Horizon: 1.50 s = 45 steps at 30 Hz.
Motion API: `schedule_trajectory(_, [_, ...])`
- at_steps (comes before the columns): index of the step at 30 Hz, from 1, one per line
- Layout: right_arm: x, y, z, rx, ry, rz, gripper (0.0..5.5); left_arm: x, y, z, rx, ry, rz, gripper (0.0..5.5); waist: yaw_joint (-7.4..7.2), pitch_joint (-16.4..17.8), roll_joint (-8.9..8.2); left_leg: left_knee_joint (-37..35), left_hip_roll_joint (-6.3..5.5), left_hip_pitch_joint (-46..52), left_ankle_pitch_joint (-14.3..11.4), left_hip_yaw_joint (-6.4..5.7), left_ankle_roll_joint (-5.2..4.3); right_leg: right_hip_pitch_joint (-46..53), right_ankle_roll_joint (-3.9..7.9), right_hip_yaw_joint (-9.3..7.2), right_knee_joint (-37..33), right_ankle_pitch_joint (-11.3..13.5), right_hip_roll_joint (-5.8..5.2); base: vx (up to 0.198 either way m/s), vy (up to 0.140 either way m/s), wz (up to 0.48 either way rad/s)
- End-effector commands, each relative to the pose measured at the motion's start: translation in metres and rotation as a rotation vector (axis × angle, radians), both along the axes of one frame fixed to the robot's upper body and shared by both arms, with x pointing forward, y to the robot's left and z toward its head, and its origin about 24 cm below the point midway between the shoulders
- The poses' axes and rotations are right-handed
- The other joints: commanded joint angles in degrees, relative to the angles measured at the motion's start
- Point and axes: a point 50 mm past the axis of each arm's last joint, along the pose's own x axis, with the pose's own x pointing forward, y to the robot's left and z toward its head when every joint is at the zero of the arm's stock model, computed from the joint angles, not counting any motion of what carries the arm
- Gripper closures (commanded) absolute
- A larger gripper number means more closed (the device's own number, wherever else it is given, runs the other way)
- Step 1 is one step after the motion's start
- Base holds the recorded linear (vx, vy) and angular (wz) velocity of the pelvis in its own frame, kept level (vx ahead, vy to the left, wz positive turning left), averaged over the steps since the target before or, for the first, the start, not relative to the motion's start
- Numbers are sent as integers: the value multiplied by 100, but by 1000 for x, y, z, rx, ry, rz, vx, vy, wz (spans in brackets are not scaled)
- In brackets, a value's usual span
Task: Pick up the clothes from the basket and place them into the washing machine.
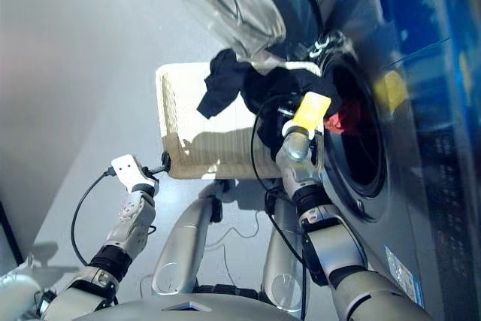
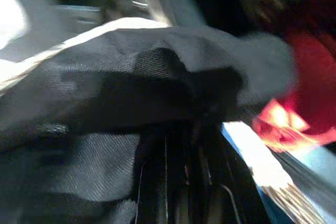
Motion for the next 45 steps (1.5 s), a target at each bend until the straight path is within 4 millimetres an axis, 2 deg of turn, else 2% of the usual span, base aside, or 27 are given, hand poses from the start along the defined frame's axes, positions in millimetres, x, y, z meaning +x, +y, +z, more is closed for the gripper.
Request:
schedule_trajectory(1, [-3,-20,6,132,-82,-128,550,-11,24,-2,86,-6,47,0,105,-501,176,646,61,-621,-408,-36,88,-242,441,367,516,-556,-131,0,0,0])
schedule_trajectory(2, [1,-33,16,190,-95,-192,550,-11,24,-2,98,-5,30,0,144,-527,282,786,61,-772,-474,-34,106,-470,421,461,740,-644,-119,0,74,-51])
schedule_trajectory(3, [4,-37,25,254,-133,-228,550,-12,23,-3,110,0,19,0,154,-545,317,880,64,-870,-499,-9,120,-585,401,495,850,-665,-104,4,64,-96])
schedule_trajectory(6, [7,-48,35,282,-148,-264,550,-10,22,-3,118,4,7,0,201,-576,358,1039,97,-1061,-579,41,155,-881,382,621,1058,-736,-68,3,36,-102])
schedule_trajectory(8, [11,-66,61,286,-190,-311,550,-9,24,-2,120,5,3,0,253,-618,447,1186,117,-1280,-646,72,180,-1157,352,737,1205,-789,-46,1,13,-202])
schedule_trajectory(10, [12,-74,71,283,-211,-323,550,-8,23,-1,112,-4,0,0,275,-637,470,1249,124,-1390,-668,74,185,-1287,344,781,1288,-811,-27,1,-4,-107])
schedule_trajectory(11, [11,-82,83,276,-241,-341,550,-7,23,0,104,-6,4,0,282,-655,504,1278,139,-1446,-691,83,190,-1380,336,817,1324,-837,-18,0,0,0])
schedule_trajectory(12, [9,-96,107,275,-309,-378,550,-8,23,-1,95,-7,4,0,265,-672,532,1368,165,-1521,-712,69,181,-1487,319,875,1419,-862,20,0,0,0])
schedule_trajectory(13, [9,-97,109,274,-312,-379,550,-7,22,0,93,-11,2,0,285,-675,537,1404,175,-1560,-730,74,179,-1529,318,886,1449,-871,28,0,0,0])
schedule_trajectory(14, [3,-113,143,195,-387,-408,550,-9,24,-2,91,-5,-1,0,294,-709,539,1439,198,-1606,-756,111,183,-1643,312,919,1500,-884,77,0,0,0])
schedule_trajectory(17, [-18,-138,205,111,-579,-453,550,-12,26,-5,81,4,1,0,349,-769,537,1478,240,-1719,-790,142,190,-1831,322,993,1563,-905,145,8,-12,-79])
schedule_trajectory(19, [-31,-148,234,44,-650,-487,550,-15,28,-10,81,29,10,0,352,-807,508,1476,273,-1761,-798,137,194,-1913,330,1030,1600,-909,188,23,-30,-241])
schedule_trajectory(20, [-31,-148,236,39,-653,-488,550,-14,27,-9,76,26,8,0,361,-804,526,1479,276,-1775,-801,146,194,-1935,330,1040,1608,-910,192,0,0,0])
schedule_trajectory(21, [-43,-154,252,22,-714,-525,550,-16,28,-14,82,51,11,0,326,-811,489,1515,292,-1799,-808,143,199,-1983,314,1050,1651,-918,225,0,0,0])
schedule_trajectory(22, [-47,-158,254,37,-736,-558,550,-15,27,-15,80,54,12,0,319,-809,496,1545,297,-1825,-824,130,196,-2019,313,1059,1674,-929,237,0,0,0])
schedule_trajectory(24, [-50,-154,249,171,-798,-608,550,-15,23,-17,74,69,22,0,286,-834,511,1586,295,-1869,-837,107,191,-2061,301,1038,1721,-950,265,0,0,0])
schedule_trajectory(26, [-40,-146,236,117,-735,-578,550,-13,25,-17,85,73,38,0,264,-862,457,1583,288,-1876,-856,110,198,-2051,293,1019,1704,-945,285,0,0,0])
schedule_trajectory(29, [-24,-131,215,148,-671,-519,550,-10,21,-16,70,58,45,0,260,-879,442,1567,294,-1908,-864,97,206,-2044,291,983,1643,-918,295,0,0,0])
schedule_trajectory(31, [-11,-123,195,159,-598,-446,0,-8,19,-15,58,52,39,0,267,-895,431,1548,294,-1913,-847,85,194,-2025,298,956,1613,-883,276,0,0,0])
schedule_trajectory(33, [0,-117,175,135,-501,-383,0,-7,21,-15,57,55,38,0,258,-918,401,1514,287,-1911,-818,63,179,-1995,291,917,1578,-864,257,0,0,0])
schedule_trajectory(38, [20,-85,120,73,-290,-220,0,-10,23,-23,56,104,34,0,190,-965,282,1251,281,-1733,-713,58,118,-1706,292,803,1303,-750,187,0,0,0])
schedule_trajectory(45, [29,-39,79,-29,-175,27,0,-11,34,-27,42,129,76,0,125,-907,25,791,275,-1361,-523,36,64,-1187,341,633,703,-496,137,0,0,0])
